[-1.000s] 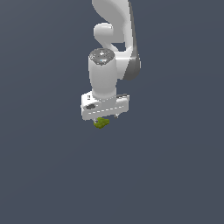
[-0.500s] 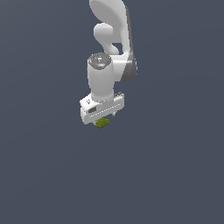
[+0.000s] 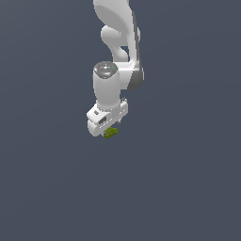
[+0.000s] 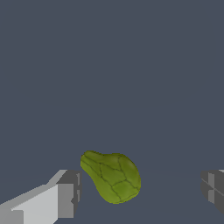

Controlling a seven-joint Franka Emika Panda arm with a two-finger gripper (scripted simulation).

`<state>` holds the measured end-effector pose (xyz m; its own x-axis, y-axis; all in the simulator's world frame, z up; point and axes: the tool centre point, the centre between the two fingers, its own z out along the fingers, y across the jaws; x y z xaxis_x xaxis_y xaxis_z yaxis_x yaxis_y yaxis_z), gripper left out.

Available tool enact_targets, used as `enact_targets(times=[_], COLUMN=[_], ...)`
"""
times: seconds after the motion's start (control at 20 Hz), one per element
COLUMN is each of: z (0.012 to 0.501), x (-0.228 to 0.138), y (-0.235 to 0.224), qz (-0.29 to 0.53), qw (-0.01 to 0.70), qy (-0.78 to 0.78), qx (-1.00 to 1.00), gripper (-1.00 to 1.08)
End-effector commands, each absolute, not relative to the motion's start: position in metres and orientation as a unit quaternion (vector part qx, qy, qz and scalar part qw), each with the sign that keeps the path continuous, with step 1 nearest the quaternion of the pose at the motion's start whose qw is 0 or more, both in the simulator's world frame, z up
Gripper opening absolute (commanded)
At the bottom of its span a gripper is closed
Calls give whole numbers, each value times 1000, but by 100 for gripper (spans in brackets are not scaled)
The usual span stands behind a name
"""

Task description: Pick up the object and move it to a goal position.

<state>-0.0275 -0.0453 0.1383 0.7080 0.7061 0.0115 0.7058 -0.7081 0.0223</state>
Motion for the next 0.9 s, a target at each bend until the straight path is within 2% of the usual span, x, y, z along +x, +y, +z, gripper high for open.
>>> enact_targets(times=[0.0,0.85], z=[134,107], x=[-31,-55], y=[-47,-57], qz=[8,1], qw=[8,5], qy=[413,604], qx=[911,797], gripper=[100,100])
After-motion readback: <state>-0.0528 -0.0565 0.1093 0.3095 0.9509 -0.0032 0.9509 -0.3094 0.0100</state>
